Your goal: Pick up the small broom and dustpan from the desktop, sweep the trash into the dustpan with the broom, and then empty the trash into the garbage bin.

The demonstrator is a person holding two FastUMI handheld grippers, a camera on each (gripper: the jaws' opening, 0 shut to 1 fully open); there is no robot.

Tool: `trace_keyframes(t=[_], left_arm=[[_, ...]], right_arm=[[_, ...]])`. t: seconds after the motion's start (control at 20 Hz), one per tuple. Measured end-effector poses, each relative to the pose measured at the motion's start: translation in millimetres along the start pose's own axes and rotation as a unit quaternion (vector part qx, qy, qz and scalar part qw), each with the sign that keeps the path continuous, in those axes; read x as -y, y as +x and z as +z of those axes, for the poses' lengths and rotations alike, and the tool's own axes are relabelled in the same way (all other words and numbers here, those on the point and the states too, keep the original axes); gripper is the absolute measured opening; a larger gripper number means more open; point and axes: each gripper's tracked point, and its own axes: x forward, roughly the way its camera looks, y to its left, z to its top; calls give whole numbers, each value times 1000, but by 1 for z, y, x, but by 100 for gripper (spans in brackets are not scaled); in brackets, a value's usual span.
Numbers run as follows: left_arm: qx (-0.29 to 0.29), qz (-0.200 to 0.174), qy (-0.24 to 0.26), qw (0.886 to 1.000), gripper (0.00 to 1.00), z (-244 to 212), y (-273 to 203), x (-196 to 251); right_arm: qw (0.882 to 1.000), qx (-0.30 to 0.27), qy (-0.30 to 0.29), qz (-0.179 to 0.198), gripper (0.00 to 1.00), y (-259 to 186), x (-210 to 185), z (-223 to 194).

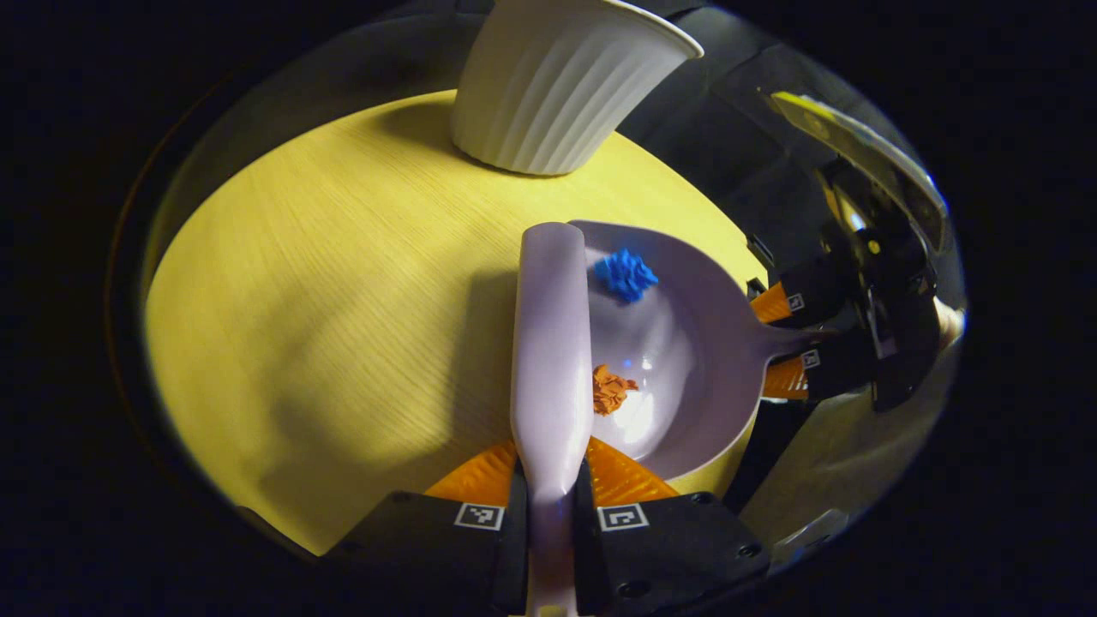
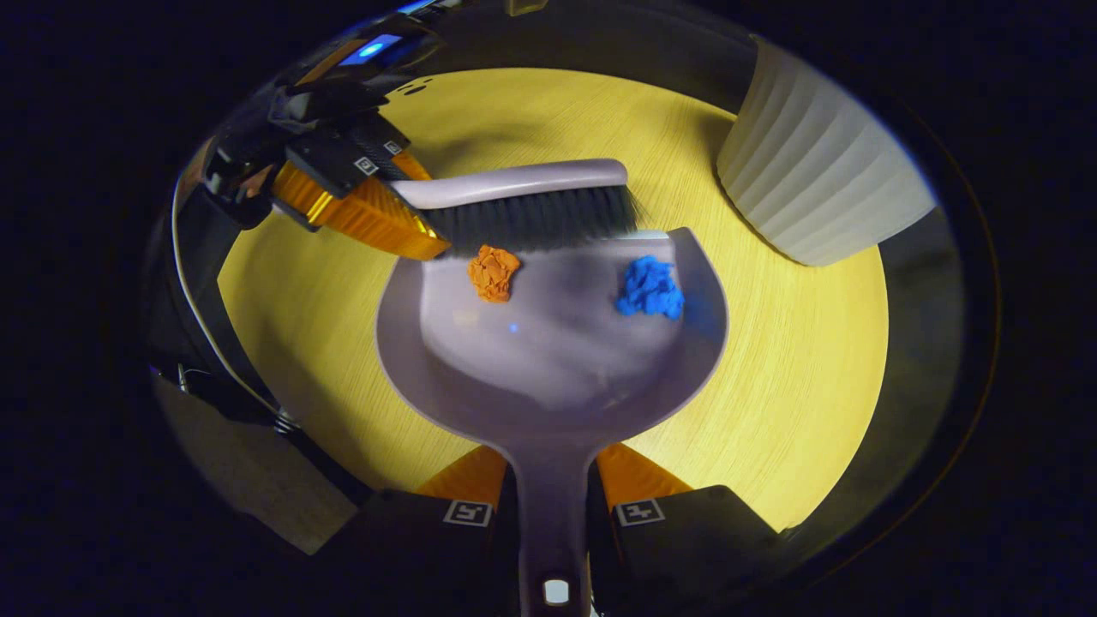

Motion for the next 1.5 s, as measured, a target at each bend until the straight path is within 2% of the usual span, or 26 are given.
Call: trace_keyframes(t=[0.1,0.15,0.2,0.35,0.4,0.5,0.65,0.85,0.9,0.95,1.05,1.15,1.3,1.4,1.5], left_arm=[[44,47,-36,997,25,5,-26,-2],[66,70,-57,994,25,6,-39,-6],[88,103,-85,987,25,-1,-51,-16],[125,171,-140,967,25,-29,-87,-42],[135,183,-159,961,24,-38,-97,-46],[147,190,-195,951,25,-57,-103,-49],[138,198,-218,946,25,-84,-106,-63],[117,196,-210,951,25,-114,-102,-61],[114,190,-210,952,25,-118,-102,-60],[111,184,-210,954,25,-124,-99,-58],[106,176,-208,956,25,-132,-98,-56],[104,170,-202,959,24,-137,-98,-54],[104,168,-190,962,25,-139,-98,-58],[104,167,-188,962,25,-141,-99,-60],[105,168,-193,961,25,-145,-100,-62]], right_arm=[[1000,20,10,-7,37,-2,-3,-3],[999,30,17,-10,41,-3,-3,-4],[999,39,27,-13,33,-9,-3,-5],[997,47,65,-17,41,-34,1,-6],[995,51,77,-22,37,-46,3,-5],[992,62,100,-34,37,-76,13,-3],[987,72,128,-62,37,-127,40,3],[976,104,167,-97,37,-210,90,26],[972,114,177,-103,33,-229,102,35],[969,123,185,-108,37,-244,110,43],[962,141,203,-119,37,-269,133,60],[956,146,210,-145,37,-278,166,77],[950,127,188,-213,37,-286,215,97],[950,101,158,-248,37,-287,240,107],[955,65,120,-263,36,-285,256,122]])
